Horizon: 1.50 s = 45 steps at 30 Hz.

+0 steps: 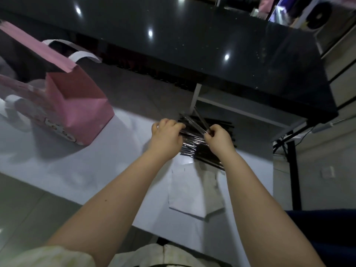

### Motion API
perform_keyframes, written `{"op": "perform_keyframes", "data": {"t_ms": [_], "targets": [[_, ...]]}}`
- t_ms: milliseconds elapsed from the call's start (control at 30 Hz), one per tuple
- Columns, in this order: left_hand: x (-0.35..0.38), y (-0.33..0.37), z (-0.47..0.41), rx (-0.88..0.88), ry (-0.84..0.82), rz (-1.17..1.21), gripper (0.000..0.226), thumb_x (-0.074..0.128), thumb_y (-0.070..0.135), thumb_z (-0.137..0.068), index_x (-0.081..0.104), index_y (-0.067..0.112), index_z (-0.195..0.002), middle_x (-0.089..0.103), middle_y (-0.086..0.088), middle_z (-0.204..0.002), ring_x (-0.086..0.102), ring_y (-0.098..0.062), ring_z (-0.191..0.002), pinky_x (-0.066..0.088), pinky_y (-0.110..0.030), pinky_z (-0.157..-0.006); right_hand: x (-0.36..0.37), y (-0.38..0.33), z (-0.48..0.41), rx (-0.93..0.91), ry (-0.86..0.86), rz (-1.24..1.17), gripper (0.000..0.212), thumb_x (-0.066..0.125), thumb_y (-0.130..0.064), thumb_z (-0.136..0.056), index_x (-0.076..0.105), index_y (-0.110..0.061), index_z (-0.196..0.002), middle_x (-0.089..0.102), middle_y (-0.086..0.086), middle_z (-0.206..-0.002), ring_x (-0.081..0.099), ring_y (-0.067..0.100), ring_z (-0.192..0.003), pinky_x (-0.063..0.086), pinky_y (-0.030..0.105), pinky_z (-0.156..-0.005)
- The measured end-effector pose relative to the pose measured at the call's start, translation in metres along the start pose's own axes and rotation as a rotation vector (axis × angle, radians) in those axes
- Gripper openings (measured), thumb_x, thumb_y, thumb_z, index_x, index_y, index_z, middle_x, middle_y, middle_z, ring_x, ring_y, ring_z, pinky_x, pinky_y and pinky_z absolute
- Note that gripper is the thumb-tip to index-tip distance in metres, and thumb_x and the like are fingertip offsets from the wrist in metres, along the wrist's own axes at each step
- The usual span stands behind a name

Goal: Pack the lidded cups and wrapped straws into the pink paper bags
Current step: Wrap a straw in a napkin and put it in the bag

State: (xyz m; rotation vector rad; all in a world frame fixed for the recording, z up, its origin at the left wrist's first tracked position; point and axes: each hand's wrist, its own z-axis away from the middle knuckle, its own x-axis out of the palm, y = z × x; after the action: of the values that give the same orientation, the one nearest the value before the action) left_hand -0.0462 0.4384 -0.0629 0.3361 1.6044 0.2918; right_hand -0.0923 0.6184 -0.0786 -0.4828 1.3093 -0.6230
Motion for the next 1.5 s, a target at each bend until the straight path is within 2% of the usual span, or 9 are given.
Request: {"op": "perform_keyframes", "data": {"t_ms": [133,233,367,633,800,933,1033,1133,1500], "targets": [[0.014,0.023,-0.016,-0.029,-0.029,-0.004,0.044,0.052,0.02,-0.088,0.055,0.026,-0.132,0.056,0.003,-0.129,0.037,-0.022,-0.127,0.021,-0.04,-0.109,-0.012,0.018,-0.021,-0.021,-0.02,0.006,0.017,0.061,-0.035,-0.092,0.051,-0.024,-0.083,0.057,-0.006,-0.074,0.054,0.015,-0.067,0.035,0.027,-0.053],[0.023,0.03,-0.022,-0.046,-0.043,-0.016,0.044,0.051,0.019,-0.089,0.054,0.026,-0.132,0.055,0.003,-0.131,0.037,-0.022,-0.127,0.02,-0.039,-0.109,-0.016,0.027,-0.037,-0.063,-0.069,0.04,0.015,0.058,-0.034,-0.095,0.059,-0.021,-0.102,0.059,-0.006,-0.085,0.055,0.018,-0.076,0.036,0.027,-0.062],[0.03,0.03,-0.025,-0.072,-0.047,-0.034,0.043,0.052,0.02,-0.088,0.056,0.027,-0.131,0.057,0.003,-0.128,0.039,-0.021,-0.126,0.022,-0.039,-0.108,-0.018,0.035,-0.049,-0.104,-0.171,0.05,0.004,0.053,-0.028,-0.098,0.057,-0.028,-0.098,0.064,-0.005,-0.072,0.058,0.013,-0.062,0.036,0.019,-0.045],[0.027,0.02,-0.025,-0.1,-0.005,-0.037,0.041,0.054,0.021,-0.087,0.059,0.026,-0.128,0.059,0.003,-0.122,0.041,-0.022,-0.123,0.024,-0.038,-0.106,-0.026,0.033,-0.061,-0.152,-0.136,0.143,0.033,0.052,-0.03,-0.098,0.056,-0.015,-0.127,0.066,0.009,-0.111,0.061,0.028,-0.099,0.042,0.029,-0.076],[0.004,0.014,-0.021,-0.09,0.04,-0.025,0.039,0.054,0.019,-0.087,0.06,0.027,-0.125,0.059,0.003,-0.121,0.041,-0.022,-0.122,0.023,-0.039,-0.107,-0.021,0.012,-0.038,-0.046,-0.226,-0.308,0.014,0.046,-0.008,-0.098,0.056,-0.012,-0.107,0.067,0.0,-0.079,0.058,0.008,-0.054,0.047,0.024,-0.05],[-0.022,-0.002,0.002,-0.063,0.106,-0.005,0.039,0.055,0.02,-0.088,0.059,0.026,-0.126,0.058,0.004,-0.122,0.04,-0.022,-0.124,0.021,-0.039,-0.107,-0.003,-0.018,-0.004,-0.049,-0.359,-0.546,0.028,0.041,0.006,-0.095,0.054,-0.017,-0.103,0.065,-0.001,-0.073,0.052,0.011,-0.048,0.04,0.024,-0.046],[-0.042,-0.024,0.028,-0.062,0.149,-0.013,0.039,0.057,0.021,-0.088,0.059,0.025,-0.126,0.058,0.005,-0.123,0.041,-0.021,-0.125,0.021,-0.039,-0.106,0.018,-0.044,0.02,-0.009,-0.452,-0.717,0.01,0.046,-0.01,-0.1,0.055,-0.013,-0.105,0.057,-0.001,-0.064,0.043,0.014,-0.044,0.036,0.025,-0.044],[-0.061,-0.055,0.06,-0.058,0.185,-0.043,0.038,0.058,0.02,-0.088,0.06,0.024,-0.125,0.06,0.004,-0.121,0.044,-0.022,-0.124,0.024,-0.039,-0.105,0.043,-0.07,0.049,-0.016,-0.48,-0.771,0.013,0.048,-0.024,-0.101,0.058,-0.016,-0.098,0.051,-0.002,-0.06,0.04,0.013,-0.045,0.035,0.024,-0.045],[-0.17,-0.196,0.179,0.047,0.276,-0.223,0.034,0.062,0.021,-0.082,0.065,0.018,-0.116,0.064,-0.002,-0.117,0.049,-0.031,-0.118,0.028,-0.043,-0.099,0.14,-0.213,0.167,-0.207,-0.403,-0.895,0.015,0.057,-0.008,-0.095,0.071,-0.009,-0.098,0.072,0.008,-0.085,0.069,0.027,-0.082,0.057,0.034,-0.078]]}}
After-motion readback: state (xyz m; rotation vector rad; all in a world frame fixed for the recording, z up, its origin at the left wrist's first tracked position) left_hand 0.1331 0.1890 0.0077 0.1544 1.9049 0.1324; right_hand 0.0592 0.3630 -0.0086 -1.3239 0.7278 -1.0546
